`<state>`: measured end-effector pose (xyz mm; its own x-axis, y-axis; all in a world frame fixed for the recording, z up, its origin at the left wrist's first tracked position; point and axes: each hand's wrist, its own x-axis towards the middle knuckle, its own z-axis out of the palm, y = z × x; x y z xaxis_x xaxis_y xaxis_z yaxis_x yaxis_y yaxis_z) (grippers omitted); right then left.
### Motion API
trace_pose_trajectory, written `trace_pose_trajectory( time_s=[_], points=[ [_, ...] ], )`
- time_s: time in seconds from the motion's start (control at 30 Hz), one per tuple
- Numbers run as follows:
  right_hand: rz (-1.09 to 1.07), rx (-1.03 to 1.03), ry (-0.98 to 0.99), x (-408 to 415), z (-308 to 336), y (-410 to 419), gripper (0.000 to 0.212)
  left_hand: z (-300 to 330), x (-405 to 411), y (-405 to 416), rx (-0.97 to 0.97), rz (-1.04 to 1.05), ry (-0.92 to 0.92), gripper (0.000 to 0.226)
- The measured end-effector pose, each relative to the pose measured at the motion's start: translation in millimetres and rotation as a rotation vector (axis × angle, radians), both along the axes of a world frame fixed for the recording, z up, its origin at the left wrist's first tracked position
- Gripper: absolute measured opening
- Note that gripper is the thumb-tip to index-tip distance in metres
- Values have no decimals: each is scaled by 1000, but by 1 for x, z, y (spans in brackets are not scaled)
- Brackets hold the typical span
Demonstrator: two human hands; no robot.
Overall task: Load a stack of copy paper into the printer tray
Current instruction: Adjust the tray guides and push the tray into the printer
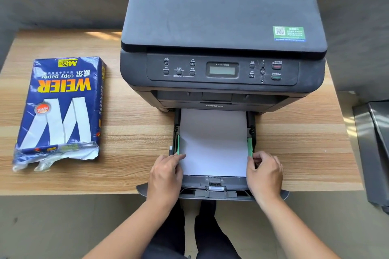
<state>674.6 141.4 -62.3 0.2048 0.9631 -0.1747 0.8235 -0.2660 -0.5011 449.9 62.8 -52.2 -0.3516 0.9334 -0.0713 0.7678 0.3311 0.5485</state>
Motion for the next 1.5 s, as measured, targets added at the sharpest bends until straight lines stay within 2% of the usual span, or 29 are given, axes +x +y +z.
trace_pose_trajectory(
  time_s=[0.4, 0.53, 0.63, 0.7, 0.77, 0.87, 1.07, 1.5],
  points=[
    [-22, 51, -14, -6, -5, 10, 4, -9, -8, 12, 18, -24, -5, 28],
    [69, -65, -62, 2, 5, 16, 23, 3, -13, 15, -50, -30, -46, 26],
    [240, 168, -101, 15, 41, -21, 30, 30, -14, -12, 32, -129, 66, 29],
    [363, 337, -58, 18, 59, -64, 26, 44, -11, -46, 137, -254, 128, 28],
    [486, 384, -54, 21, 54, -99, 19, 39, -4, -85, 179, -379, 183, 20],
    [598, 307, -113, 24, 29, -123, 19, 12, 4, -118, 95, -472, 189, 14],
    [637, 248, -204, 23, 17, -112, 32, 4, 13, -97, 59, -471, 215, 30],
    [565, 98, -181, -2, 24, -61, 45, 9, 2, -27, -29, -580, 272, 42]
  ],
)
